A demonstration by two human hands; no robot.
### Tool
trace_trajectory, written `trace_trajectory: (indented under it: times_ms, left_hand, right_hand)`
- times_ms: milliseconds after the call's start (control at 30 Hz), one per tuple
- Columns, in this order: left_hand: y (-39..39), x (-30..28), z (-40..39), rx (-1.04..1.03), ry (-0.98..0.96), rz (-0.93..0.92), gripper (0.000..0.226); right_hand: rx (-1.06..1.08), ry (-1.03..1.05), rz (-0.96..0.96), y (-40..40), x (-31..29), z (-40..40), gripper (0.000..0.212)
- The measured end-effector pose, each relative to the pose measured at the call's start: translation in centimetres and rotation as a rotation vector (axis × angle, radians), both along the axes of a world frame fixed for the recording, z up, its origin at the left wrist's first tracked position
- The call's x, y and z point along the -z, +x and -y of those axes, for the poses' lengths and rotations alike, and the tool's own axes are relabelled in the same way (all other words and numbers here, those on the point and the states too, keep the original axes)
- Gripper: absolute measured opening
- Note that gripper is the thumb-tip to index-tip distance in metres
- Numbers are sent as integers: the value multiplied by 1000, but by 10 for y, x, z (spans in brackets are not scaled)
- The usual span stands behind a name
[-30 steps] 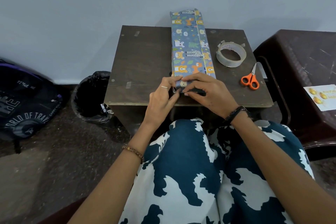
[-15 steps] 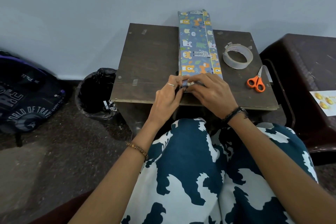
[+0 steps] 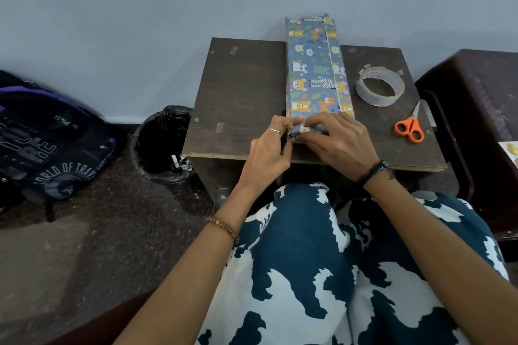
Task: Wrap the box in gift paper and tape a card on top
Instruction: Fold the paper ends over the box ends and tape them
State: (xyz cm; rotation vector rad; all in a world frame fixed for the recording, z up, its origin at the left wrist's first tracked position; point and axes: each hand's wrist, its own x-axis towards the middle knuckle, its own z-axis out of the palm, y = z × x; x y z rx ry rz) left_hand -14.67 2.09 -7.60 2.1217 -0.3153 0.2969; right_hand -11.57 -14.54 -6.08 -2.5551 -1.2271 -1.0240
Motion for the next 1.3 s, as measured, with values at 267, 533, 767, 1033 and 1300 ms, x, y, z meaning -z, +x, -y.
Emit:
trace_trajectory:
  times_ms: [267, 533, 767, 1033, 1300]
  left_hand:
    - [2, 4, 1, 4, 1, -68, 42]
    - [4, 3, 7, -72, -96, -108, 33]
    - [4, 2, 10, -104, -92, -98, 45]
    - [7, 3, 9, -104, -68, -90, 36]
    - [6, 0, 11, -129, -95, -81, 46]
  right_hand:
    - [-7, 80, -41, 1, 2, -1, 5]
    - [70, 268, -301, -1, -9, -10, 39]
    - [94, 410, -445, 0, -10, -12, 58]
    - [189, 541, -711, 0, -20, -16, 78]
    - [259, 483, -1135, 19, -46, -20, 93]
